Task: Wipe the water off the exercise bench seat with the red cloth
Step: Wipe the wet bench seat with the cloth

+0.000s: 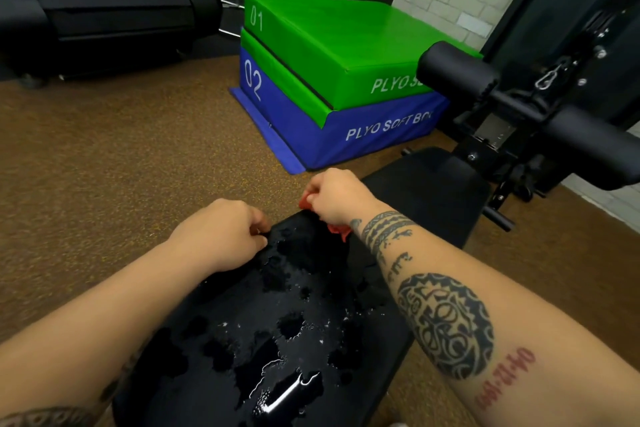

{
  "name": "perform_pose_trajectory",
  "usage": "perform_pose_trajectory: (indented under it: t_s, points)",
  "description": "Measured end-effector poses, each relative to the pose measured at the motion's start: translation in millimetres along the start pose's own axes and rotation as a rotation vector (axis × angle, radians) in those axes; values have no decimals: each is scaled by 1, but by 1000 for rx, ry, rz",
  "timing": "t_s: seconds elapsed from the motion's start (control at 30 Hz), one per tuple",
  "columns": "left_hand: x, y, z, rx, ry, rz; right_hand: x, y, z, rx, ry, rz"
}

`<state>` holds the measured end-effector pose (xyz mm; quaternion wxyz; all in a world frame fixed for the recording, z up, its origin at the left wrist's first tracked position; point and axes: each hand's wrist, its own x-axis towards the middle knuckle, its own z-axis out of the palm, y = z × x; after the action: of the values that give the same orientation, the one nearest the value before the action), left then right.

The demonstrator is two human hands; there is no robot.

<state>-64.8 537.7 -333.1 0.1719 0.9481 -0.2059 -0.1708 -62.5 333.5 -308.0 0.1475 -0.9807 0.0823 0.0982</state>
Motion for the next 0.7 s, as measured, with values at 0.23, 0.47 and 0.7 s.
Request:
perform_pose_trajectory:
  t_s: [0.23,0.47,0.7]
  points:
    - [-4,17,9,-50,66,78,-30,48,-24,438,341,119]
    - [-1,30,25,1,46,169,-82,119,0,127,155,33]
    - [0,41,29,77,-1,157,-97,107,-29,-1,-226,-17]
